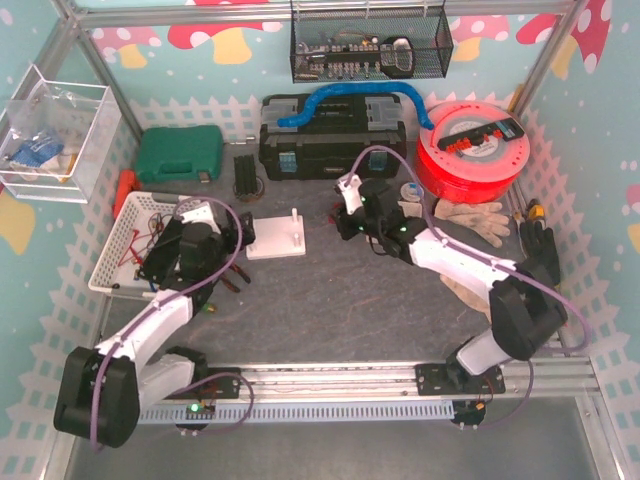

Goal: Install the large spring

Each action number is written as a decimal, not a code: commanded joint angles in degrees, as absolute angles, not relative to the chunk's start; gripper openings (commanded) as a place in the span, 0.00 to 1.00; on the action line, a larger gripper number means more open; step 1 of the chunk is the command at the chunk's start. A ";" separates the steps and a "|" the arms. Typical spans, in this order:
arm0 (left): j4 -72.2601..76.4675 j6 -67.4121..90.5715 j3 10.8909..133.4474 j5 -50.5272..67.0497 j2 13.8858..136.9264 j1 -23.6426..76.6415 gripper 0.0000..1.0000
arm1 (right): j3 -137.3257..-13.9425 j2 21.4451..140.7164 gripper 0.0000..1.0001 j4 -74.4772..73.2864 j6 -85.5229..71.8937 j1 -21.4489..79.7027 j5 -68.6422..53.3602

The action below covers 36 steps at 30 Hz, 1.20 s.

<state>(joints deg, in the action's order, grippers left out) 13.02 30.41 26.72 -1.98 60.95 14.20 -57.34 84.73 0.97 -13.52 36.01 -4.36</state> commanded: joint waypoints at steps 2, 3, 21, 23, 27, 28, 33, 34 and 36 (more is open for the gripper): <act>20.20 29.31 21.39 -1.43 57.72 13.54 0.99 | -63.53 90.58 0.00 4.87 -11.25 38.47 -2.76; 21.47 28.67 20.31 -1.20 57.18 13.54 0.99 | -64.48 91.73 0.00 4.91 -10.99 38.88 -2.27; 31.17 21.69 15.32 6.23 54.96 13.71 0.99 | -84.09 112.32 0.00 0.36 -7.60 41.22 2.90; 31.37 21.54 15.11 6.05 54.75 13.71 0.99 | -86.28 113.93 0.00 -1.03 -7.49 41.22 2.60; 31.37 21.52 14.78 5.56 53.82 13.72 0.99 | -88.52 115.92 0.00 -2.11 -7.36 41.30 1.39; 31.38 21.53 14.68 5.35 53.63 13.71 0.99 | -88.77 116.24 0.00 -2.11 -7.42 41.31 1.06; 31.19 21.70 14.55 4.48 53.15 13.72 0.99 | -91.12 118.53 0.00 -3.30 -7.39 41.48 0.37; 31.20 21.74 14.51 4.59 53.09 13.75 0.99 | -91.43 118.81 0.00 -3.29 -7.37 41.48 0.23; 31.18 21.74 14.50 4.62 53.16 13.71 0.99 | -91.85 119.23 0.00 -3.41 -7.54 41.57 -0.29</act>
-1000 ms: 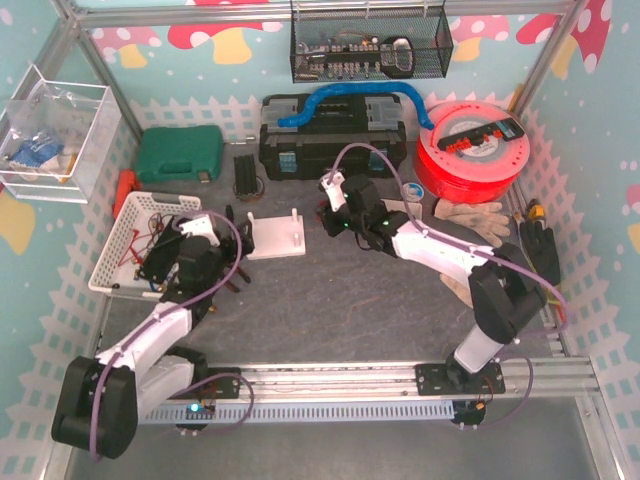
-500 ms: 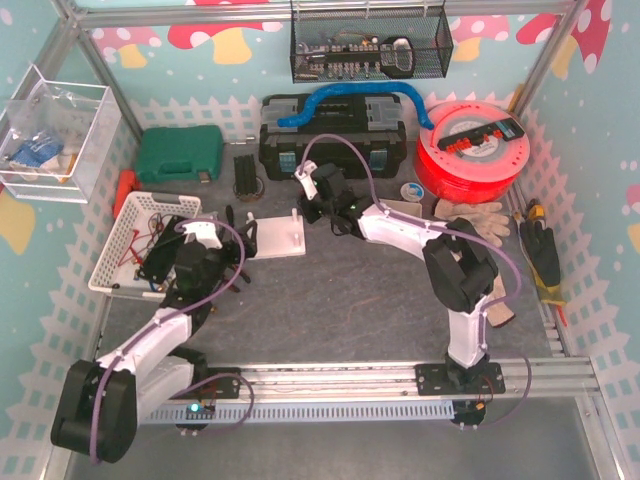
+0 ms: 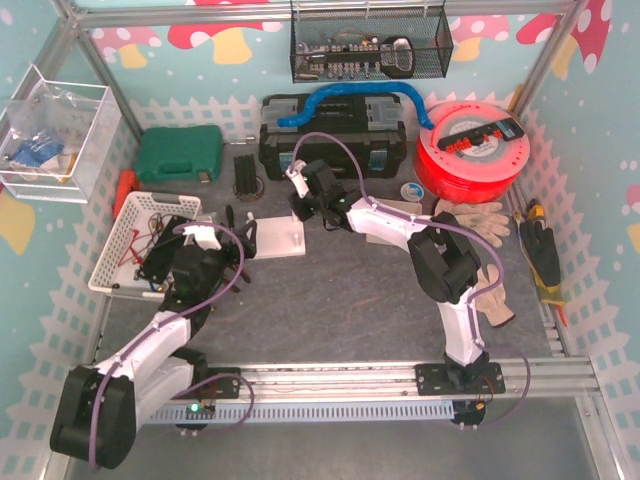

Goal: Install the large spring

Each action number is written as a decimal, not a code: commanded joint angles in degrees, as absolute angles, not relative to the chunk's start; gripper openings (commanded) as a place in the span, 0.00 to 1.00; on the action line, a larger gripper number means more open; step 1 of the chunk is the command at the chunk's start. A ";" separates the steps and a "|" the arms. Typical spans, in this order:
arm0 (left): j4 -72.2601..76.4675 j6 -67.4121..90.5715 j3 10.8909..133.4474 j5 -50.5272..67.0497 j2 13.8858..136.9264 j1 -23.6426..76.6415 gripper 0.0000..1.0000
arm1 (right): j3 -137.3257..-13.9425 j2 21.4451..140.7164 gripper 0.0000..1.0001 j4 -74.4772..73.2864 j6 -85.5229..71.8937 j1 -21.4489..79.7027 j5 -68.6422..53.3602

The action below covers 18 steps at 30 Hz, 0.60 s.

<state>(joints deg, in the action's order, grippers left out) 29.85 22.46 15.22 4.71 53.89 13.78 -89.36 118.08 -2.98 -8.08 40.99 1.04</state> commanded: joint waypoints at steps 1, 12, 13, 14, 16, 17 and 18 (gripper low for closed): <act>31.26 21.79 14.52 4.56 53.25 13.77 0.99 | -92.03 119.46 0.00 -3.49 -7.56 41.62 -0.59; 31.18 21.87 14.59 4.36 53.32 13.71 0.99 | -93.39 122.11 0.00 -4.82 -7.72 41.84 -2.00; 31.20 21.76 14.57 4.38 53.35 13.76 0.99 | -93.61 122.42 0.00 -4.91 -7.73 41.84 -2.08; 31.20 21.79 14.59 4.40 53.29 13.72 0.99 | -93.79 122.89 0.00 -4.96 -7.73 41.84 -2.07; 31.08 21.80 14.54 4.34 53.24 13.71 0.99 | -94.28 123.58 0.02 -5.37 -7.80 41.84 -1.84; 31.09 21.72 14.51 4.23 53.14 13.71 0.99 | -94.49 123.97 0.04 -5.51 -7.82 41.84 -1.58; 31.11 21.77 14.46 4.26 53.09 13.75 0.99 | -94.75 124.35 0.07 -5.73 -7.90 41.84 -1.32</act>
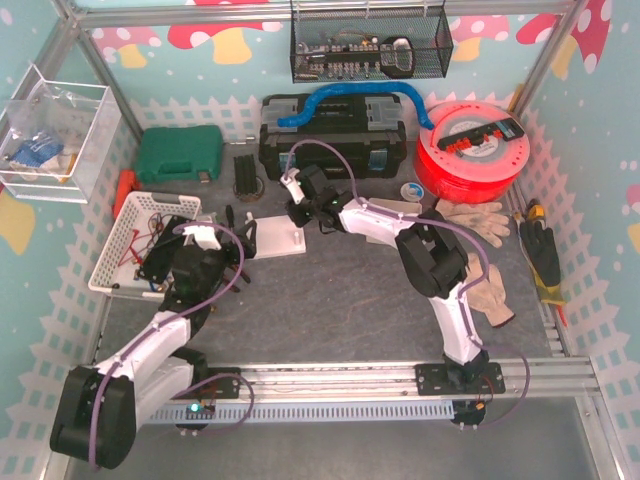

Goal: Install the large spring

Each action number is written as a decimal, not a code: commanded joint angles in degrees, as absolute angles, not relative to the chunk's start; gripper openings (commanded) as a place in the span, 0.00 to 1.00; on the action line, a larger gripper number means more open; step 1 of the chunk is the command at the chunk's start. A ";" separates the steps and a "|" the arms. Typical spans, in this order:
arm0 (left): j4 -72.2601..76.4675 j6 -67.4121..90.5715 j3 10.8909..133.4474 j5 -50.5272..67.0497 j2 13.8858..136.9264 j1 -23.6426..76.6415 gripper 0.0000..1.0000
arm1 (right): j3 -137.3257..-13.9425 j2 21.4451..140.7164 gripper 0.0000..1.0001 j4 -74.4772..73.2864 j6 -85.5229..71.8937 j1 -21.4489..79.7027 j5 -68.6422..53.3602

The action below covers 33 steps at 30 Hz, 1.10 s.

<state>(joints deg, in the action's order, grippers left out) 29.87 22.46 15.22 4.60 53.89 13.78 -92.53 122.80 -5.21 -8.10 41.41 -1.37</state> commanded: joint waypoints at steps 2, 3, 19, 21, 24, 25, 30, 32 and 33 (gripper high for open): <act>31.16 21.77 14.50 4.26 53.06 13.71 0.99 | -95.03 124.90 0.13 -5.73 -8.00 41.84 -1.18; 31.19 21.79 14.46 4.29 53.06 13.71 0.99 | -95.19 125.09 0.18 -5.87 -8.06 41.84 -1.18; 31.44 21.05 15.25 7.03 53.57 16.76 0.99 | -91.99 116.99 0.64 -8.95 -11.68 41.58 -2.55; 31.14 20.73 16.02 7.27 54.51 18.59 0.99 | -88.72 113.09 0.64 -8.66 -12.06 41.37 -1.70; 30.39 20.89 17.72 7.72 56.55 21.26 0.99 | -83.24 106.09 0.65 -8.55 -12.83 40.80 0.83; 30.54 21.41 18.21 8.40 57.13 21.77 0.99 | -81.45 104.16 0.65 -8.63 -13.18 40.52 1.69; 31.11 23.33 19.47 10.78 59.33 24.85 0.99 | -71.96 96.43 0.65 -10.17 -15.97 36.35 2.42; 30.80 23.29 19.70 11.07 60.18 26.24 0.99 | -69.23 94.50 0.64 -11.61 -16.93 33.99 2.54; 30.77 23.37 19.79 11.23 60.40 26.66 0.99 | -68.19 93.72 0.63 -12.47 -17.22 32.69 2.31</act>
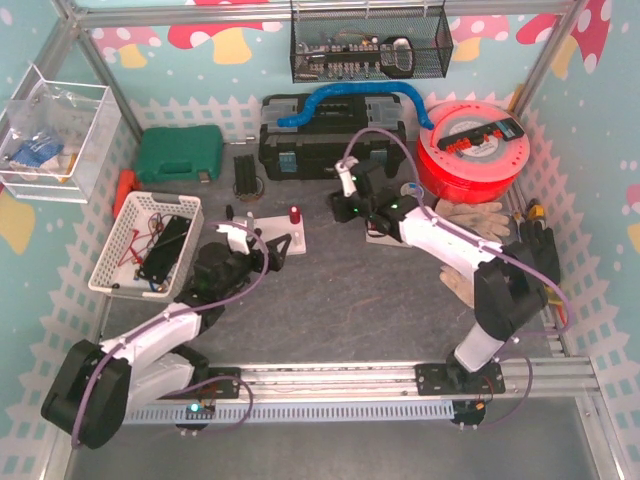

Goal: Install the large spring

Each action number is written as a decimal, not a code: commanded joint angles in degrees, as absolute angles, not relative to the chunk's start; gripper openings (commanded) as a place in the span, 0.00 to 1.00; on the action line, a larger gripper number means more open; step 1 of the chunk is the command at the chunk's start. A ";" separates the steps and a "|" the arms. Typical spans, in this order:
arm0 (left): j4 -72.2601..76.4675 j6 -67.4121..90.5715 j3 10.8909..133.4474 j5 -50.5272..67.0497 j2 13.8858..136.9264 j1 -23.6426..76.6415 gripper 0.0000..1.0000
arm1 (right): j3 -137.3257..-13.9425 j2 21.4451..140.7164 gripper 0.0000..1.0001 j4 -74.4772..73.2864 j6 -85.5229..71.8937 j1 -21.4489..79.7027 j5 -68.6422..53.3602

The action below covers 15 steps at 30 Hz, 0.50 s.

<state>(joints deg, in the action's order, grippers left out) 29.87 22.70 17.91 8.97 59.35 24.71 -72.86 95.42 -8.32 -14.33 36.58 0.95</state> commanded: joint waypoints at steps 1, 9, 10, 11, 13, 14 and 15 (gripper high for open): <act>30.59 23.38 19.73 11.37 60.65 27.04 0.99 | -67.19 93.09 0.63 -13.41 -17.30 31.30 1.79; 28.63 20.68 19.55 7.27 62.92 29.29 0.99 | -63.60 92.32 0.51 -21.82 -16.98 22.25 0.00; 28.85 20.10 19.55 6.80 63.26 29.35 0.99 | -63.56 92.56 0.50 -22.48 -16.96 21.46 0.04; 29.20 19.44 19.37 6.25 63.59 29.35 0.99 | -63.55 92.83 0.49 -22.98 -16.89 20.78 0.36; 30.28 18.20 19.07 5.27 64.38 29.31 0.99 | -63.75 93.59 0.48 -23.70 -16.67 19.60 1.42; 31.00 17.59 18.93 4.94 64.89 29.29 0.99 | -64.07 94.25 0.48 -23.96 -16.65 19.05 1.64; 31.53 17.07 18.87 4.78 65.47 29.34 0.99 | -64.63 95.15 0.48 -24.36 -16.62 18.40 1.50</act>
<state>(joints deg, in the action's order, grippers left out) 29.17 20.51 18.15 7.14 63.99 29.02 -63.81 93.67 -20.97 -16.40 20.01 0.64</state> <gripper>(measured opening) 0.993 0.484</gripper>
